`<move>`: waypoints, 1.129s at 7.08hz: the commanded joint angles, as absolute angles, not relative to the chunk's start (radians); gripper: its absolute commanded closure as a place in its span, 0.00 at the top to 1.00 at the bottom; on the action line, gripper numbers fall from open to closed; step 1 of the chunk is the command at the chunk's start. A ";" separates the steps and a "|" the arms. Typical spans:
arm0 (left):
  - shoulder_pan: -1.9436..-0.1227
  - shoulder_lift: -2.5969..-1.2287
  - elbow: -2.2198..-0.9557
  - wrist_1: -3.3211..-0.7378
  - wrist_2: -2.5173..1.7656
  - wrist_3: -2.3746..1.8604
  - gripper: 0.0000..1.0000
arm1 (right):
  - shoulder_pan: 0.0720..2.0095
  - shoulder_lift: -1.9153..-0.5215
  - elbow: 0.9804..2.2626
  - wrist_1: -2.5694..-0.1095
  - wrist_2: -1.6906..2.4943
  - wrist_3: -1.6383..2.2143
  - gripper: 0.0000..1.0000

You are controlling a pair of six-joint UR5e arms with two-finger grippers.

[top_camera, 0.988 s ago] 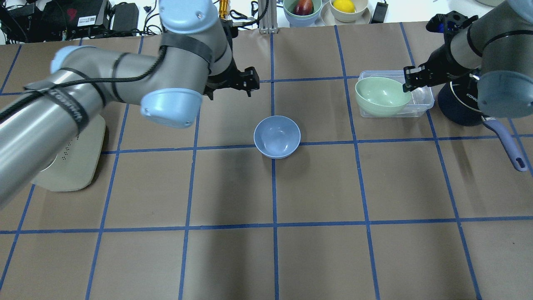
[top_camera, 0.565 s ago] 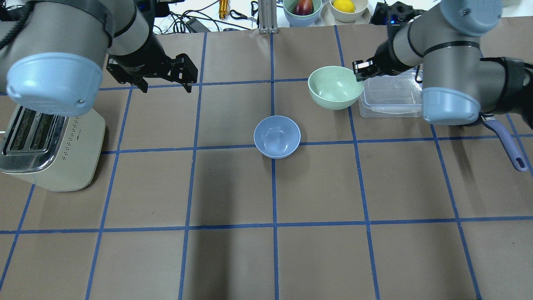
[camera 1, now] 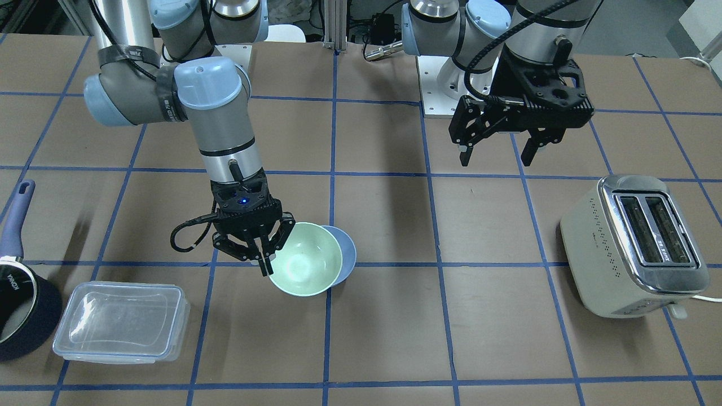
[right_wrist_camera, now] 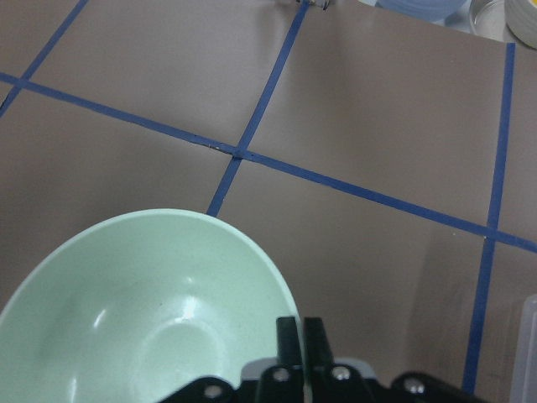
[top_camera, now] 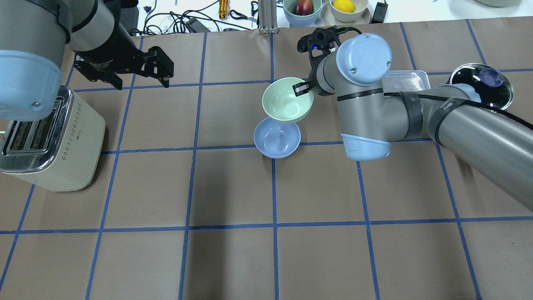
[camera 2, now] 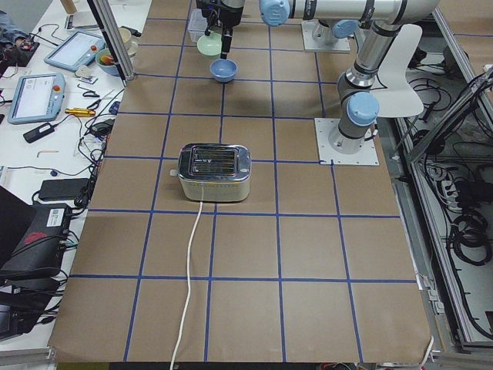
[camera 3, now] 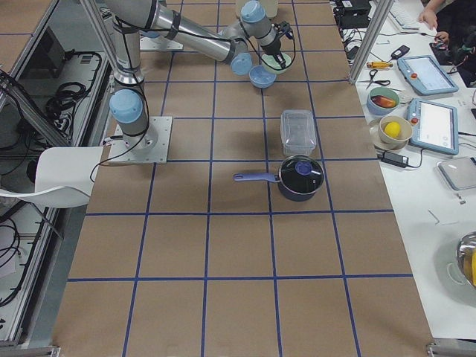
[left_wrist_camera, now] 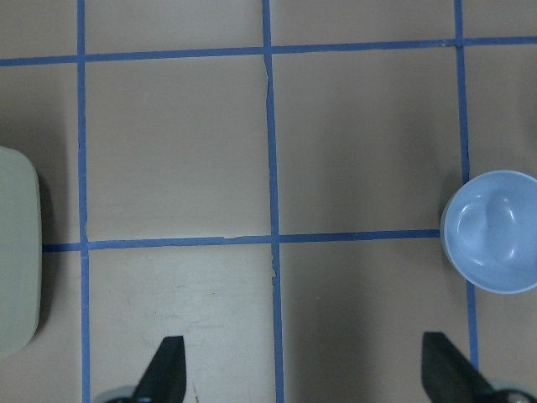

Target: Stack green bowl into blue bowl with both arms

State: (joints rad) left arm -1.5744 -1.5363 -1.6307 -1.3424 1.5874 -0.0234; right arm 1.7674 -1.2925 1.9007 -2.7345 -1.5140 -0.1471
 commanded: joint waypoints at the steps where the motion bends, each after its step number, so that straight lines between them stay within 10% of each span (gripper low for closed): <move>1: -1.572 -1.540 -1.637 -1.345 1.575 -0.028 1.00 | 1.784 -1.287 1.930 -2.749 -1.508 -0.132 0.00; 7: -1.569 -1.546 -1.631 -1.387 1.583 -0.026 1.00 | 1.786 -1.285 1.985 -2.750 -1.448 -0.130 0.00; 8: -1.569 -1.546 -1.631 -1.385 1.582 -0.026 1.00 | 1.784 -1.281 1.983 -2.753 -1.444 -0.133 0.99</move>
